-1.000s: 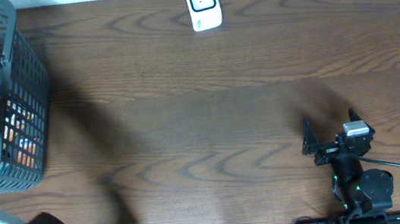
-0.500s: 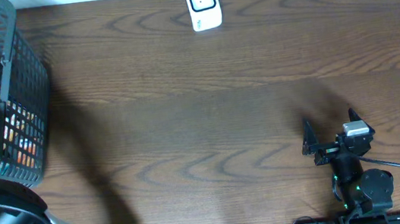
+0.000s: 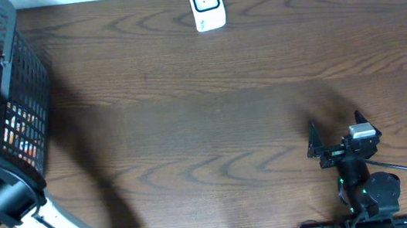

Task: Scan the item barcode
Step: 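Grasp the yellow snack bag inside the basket with the left gripper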

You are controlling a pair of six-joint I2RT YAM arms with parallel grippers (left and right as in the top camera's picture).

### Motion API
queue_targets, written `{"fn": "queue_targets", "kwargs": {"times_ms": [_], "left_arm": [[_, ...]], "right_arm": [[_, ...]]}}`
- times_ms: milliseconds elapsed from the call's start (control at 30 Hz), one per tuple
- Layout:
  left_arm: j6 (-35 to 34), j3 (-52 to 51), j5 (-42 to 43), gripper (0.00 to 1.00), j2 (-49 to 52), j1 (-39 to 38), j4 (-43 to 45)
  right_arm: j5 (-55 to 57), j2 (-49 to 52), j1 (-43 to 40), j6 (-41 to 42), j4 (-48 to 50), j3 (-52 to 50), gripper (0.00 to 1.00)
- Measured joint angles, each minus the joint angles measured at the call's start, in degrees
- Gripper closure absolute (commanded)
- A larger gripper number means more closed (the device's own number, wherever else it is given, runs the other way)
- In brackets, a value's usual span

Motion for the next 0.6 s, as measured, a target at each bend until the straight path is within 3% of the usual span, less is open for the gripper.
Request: {"fn": "queue_targets", "kwargs": {"times_ms": [367, 600], "left_arm": [[3.7, -2.8, -1.9, 0.04, 3.6, 0.8, -4.3], [13.0, -10.1, -2.7, 0.04, 3.7, 0.7, -2.7]], "right_arm": [[0.0, 0.0, 0.0, 0.0, 0.0, 0.0, 0.01], [0.0, 0.0, 0.0, 0.0, 0.0, 0.0, 0.01]]}}
